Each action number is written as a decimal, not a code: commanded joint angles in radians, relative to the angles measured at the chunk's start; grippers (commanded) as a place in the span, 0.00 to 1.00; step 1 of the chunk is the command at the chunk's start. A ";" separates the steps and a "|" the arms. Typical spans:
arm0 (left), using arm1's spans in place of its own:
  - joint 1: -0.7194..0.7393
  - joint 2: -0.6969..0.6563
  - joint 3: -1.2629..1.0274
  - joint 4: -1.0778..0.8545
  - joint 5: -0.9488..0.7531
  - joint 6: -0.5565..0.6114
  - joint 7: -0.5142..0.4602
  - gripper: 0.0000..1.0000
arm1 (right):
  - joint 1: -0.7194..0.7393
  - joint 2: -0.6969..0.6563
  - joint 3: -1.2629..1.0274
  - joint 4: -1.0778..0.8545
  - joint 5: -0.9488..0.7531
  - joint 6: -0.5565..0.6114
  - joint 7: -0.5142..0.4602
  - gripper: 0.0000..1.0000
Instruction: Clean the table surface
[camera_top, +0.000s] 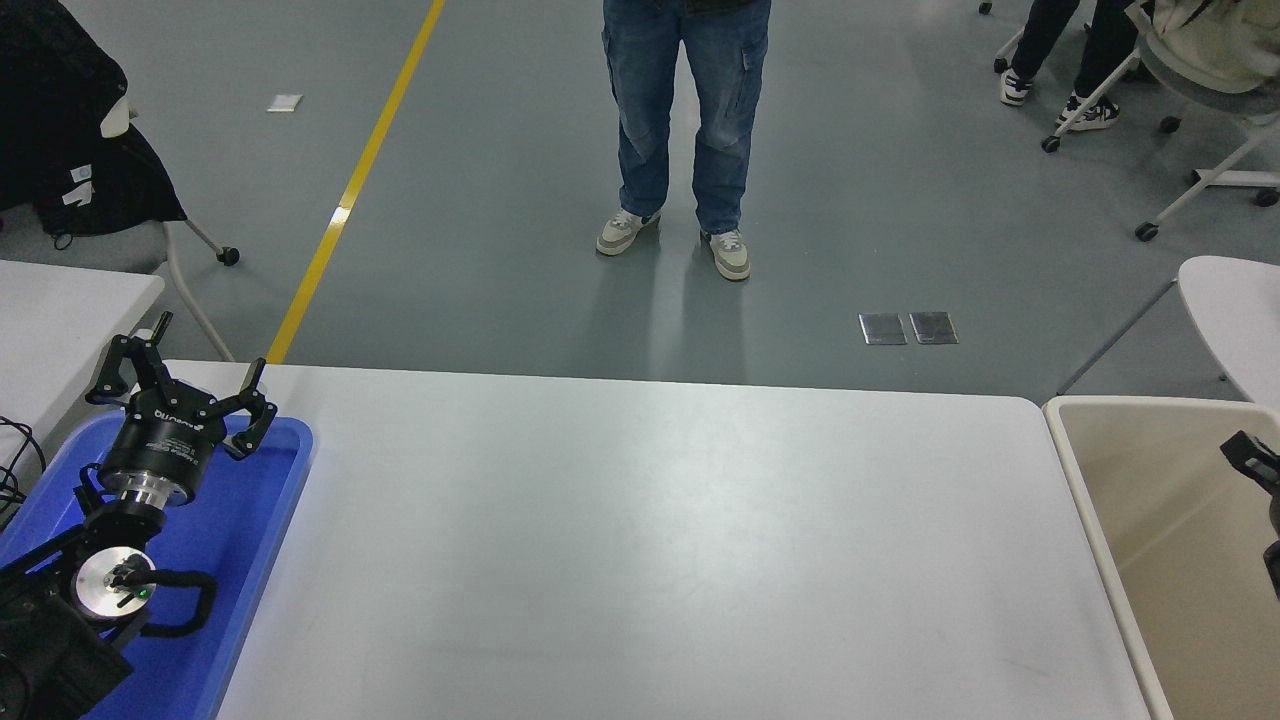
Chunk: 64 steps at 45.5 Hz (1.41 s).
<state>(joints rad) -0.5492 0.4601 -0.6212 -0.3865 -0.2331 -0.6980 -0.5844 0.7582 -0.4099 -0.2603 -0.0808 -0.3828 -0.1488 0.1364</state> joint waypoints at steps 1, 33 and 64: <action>0.000 0.000 0.000 0.000 0.000 0.000 0.000 1.00 | 0.150 -0.040 0.039 0.007 0.131 -0.020 0.006 0.98; 0.000 0.000 0.000 0.000 0.000 0.000 0.000 1.00 | 0.541 -0.037 0.443 0.027 0.274 0.058 0.000 0.98; 0.000 0.000 0.000 0.000 0.000 0.000 0.000 1.00 | 0.451 -0.142 0.770 0.567 0.298 0.044 0.049 0.99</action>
<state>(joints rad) -0.5492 0.4601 -0.6212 -0.3866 -0.2331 -0.6980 -0.5844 1.2672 -0.5453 0.4065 0.3690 -0.0860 -0.1012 0.1518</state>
